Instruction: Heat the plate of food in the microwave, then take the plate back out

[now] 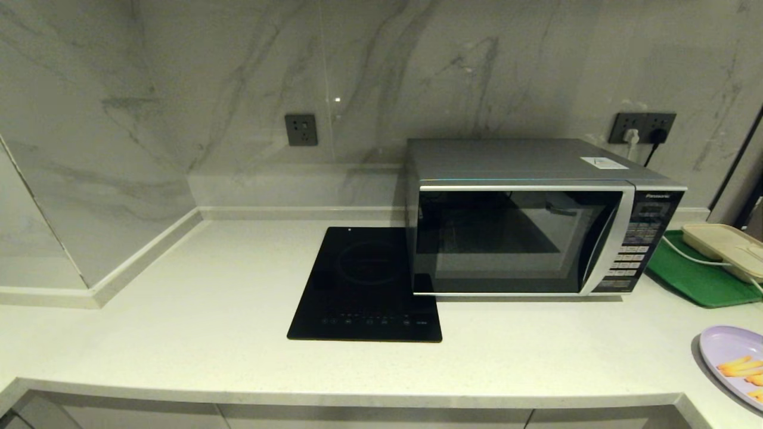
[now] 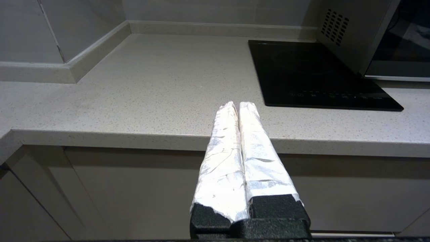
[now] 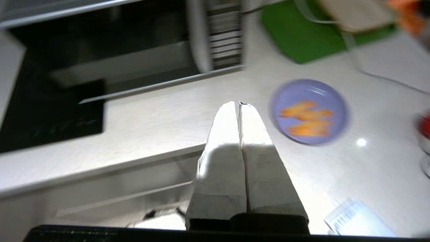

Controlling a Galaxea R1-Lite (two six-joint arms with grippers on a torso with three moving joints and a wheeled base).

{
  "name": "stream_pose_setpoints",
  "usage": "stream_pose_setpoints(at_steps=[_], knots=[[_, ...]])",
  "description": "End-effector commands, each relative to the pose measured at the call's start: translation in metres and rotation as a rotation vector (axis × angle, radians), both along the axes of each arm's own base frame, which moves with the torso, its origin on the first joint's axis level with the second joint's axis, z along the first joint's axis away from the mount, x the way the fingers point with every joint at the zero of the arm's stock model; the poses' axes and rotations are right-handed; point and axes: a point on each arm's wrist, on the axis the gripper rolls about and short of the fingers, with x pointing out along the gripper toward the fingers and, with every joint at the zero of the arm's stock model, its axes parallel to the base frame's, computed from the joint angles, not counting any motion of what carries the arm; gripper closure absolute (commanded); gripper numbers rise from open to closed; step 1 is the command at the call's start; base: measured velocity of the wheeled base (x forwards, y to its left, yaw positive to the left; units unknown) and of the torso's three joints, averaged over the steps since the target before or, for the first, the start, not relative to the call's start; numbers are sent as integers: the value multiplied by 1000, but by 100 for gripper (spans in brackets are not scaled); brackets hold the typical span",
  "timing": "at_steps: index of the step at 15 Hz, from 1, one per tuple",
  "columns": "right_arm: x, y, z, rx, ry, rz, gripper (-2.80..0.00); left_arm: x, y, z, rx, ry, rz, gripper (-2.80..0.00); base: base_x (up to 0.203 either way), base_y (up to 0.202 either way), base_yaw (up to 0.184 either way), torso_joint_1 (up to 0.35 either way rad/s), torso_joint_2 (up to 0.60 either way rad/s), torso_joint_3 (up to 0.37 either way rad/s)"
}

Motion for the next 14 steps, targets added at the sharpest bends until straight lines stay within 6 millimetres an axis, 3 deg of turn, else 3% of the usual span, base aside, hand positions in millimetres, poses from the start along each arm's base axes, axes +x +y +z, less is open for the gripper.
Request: stream_pose_setpoints(at_steps=[1,3,5,9,11,14], knots=[[-88,-22,-20,48,-166,-105,0,0,0,0,0,0,0,0,0,0,0,0,0,0],[-133,-24,-47,46,-194,-157,0,0,0,0,0,0,0,0,0,0,0,0,0,0],[-160,-10,-69,42,-206,-211,0,0,0,0,-1,0,0,0,0,0,0,0,0,0],[-186,8,-109,52,-225,-134,0,0,0,0,-1,0,0,0,0,0,0,0,0,0],[-185,11,-130,51,-235,-6,0,0,0,0,-1,0,0,0,0,0,0,0,0,0],[-147,14,-152,20,-261,145,0,0,0,0,-1,0,0,0,0,0,0,0,0,0]])
